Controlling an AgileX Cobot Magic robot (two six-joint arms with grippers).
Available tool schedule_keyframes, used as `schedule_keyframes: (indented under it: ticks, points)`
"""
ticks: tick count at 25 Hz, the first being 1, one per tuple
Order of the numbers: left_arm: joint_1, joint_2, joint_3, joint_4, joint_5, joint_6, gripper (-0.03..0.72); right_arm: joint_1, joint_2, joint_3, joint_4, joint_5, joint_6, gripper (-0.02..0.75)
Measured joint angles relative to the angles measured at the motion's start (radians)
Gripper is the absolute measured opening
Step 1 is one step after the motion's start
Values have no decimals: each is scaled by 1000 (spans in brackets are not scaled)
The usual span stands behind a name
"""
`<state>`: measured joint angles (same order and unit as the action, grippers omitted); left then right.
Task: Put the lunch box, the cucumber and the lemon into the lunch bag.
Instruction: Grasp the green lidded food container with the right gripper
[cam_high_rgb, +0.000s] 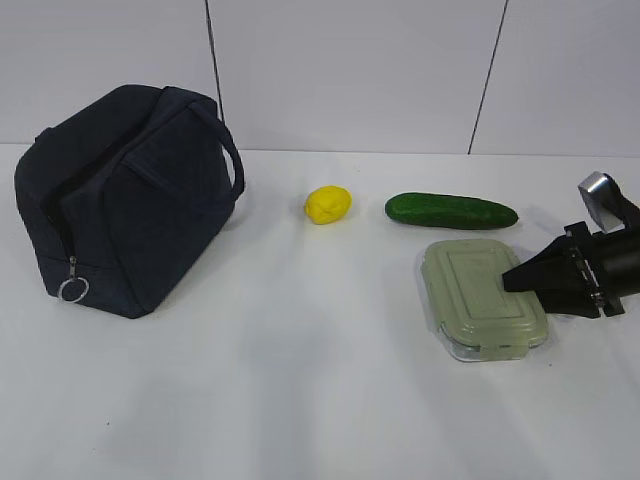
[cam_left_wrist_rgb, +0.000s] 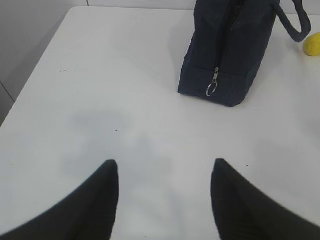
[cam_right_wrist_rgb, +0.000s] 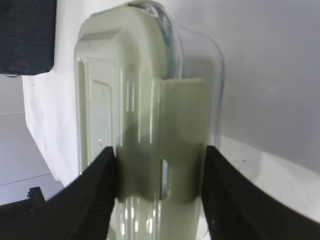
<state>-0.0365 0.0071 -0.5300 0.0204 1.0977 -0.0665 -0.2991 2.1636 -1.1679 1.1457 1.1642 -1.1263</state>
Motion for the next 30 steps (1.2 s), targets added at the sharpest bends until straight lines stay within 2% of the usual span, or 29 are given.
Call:
schedule_keyframes:
  ticks: [24, 30]
  points:
    - [0, 0, 0, 0, 0, 0, 413, 0, 0, 0, -2, 0, 20, 391]
    - [0, 0, 0, 0, 0, 0, 413, 0, 0, 0, -2, 4, 22, 370]
